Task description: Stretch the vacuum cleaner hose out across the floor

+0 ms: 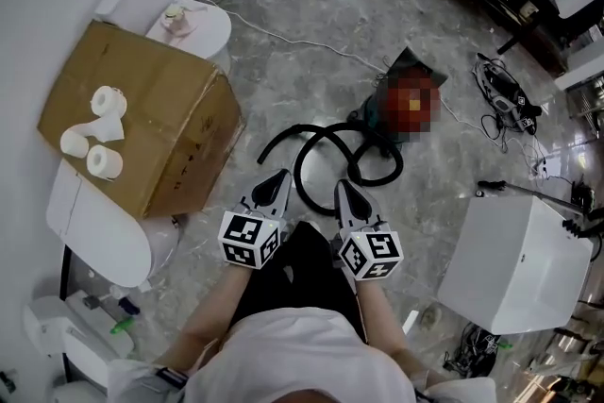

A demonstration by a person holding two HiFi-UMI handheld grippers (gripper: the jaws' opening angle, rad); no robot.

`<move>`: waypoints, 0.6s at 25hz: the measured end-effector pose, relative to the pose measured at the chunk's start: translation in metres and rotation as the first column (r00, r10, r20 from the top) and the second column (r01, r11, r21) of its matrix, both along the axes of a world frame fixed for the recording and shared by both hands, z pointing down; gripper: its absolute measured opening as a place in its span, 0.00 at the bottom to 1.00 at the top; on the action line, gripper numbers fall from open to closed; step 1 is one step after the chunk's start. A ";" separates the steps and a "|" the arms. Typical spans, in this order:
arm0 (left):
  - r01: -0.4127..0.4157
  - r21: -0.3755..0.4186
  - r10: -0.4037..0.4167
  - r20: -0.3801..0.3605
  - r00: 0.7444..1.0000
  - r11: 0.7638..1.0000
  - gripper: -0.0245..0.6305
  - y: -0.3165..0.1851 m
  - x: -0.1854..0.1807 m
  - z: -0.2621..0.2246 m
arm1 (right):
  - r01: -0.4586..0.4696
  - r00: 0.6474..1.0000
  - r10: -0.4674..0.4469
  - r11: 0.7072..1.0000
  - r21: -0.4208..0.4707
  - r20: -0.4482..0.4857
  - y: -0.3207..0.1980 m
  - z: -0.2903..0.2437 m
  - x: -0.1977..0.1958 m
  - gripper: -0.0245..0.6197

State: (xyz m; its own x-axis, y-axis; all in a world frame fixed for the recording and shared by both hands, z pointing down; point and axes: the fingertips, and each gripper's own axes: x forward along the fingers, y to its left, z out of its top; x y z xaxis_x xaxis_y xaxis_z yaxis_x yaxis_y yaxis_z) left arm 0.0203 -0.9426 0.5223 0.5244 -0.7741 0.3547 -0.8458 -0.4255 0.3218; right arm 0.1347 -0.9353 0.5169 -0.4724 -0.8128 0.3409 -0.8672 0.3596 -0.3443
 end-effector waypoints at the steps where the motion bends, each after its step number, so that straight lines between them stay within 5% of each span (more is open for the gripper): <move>1: -0.003 0.001 0.003 -0.002 1.000 1.000 0.05 -0.003 0.005 -0.001 | 0.006 1.000 -0.006 1.000 0.002 0.001 -0.004 -0.001 0.003 0.06; 8: -0.035 0.011 0.035 0.014 0.999 0.999 0.05 -0.027 0.033 0.004 | 0.033 0.999 -0.033 0.999 0.008 0.033 -0.039 0.007 0.020 0.06; 15: -0.007 -0.068 -0.003 -0.145 0.989 0.998 0.05 -0.054 0.038 0.044 | 0.072 0.997 -0.072 0.997 0.010 0.025 -0.080 0.048 0.031 0.06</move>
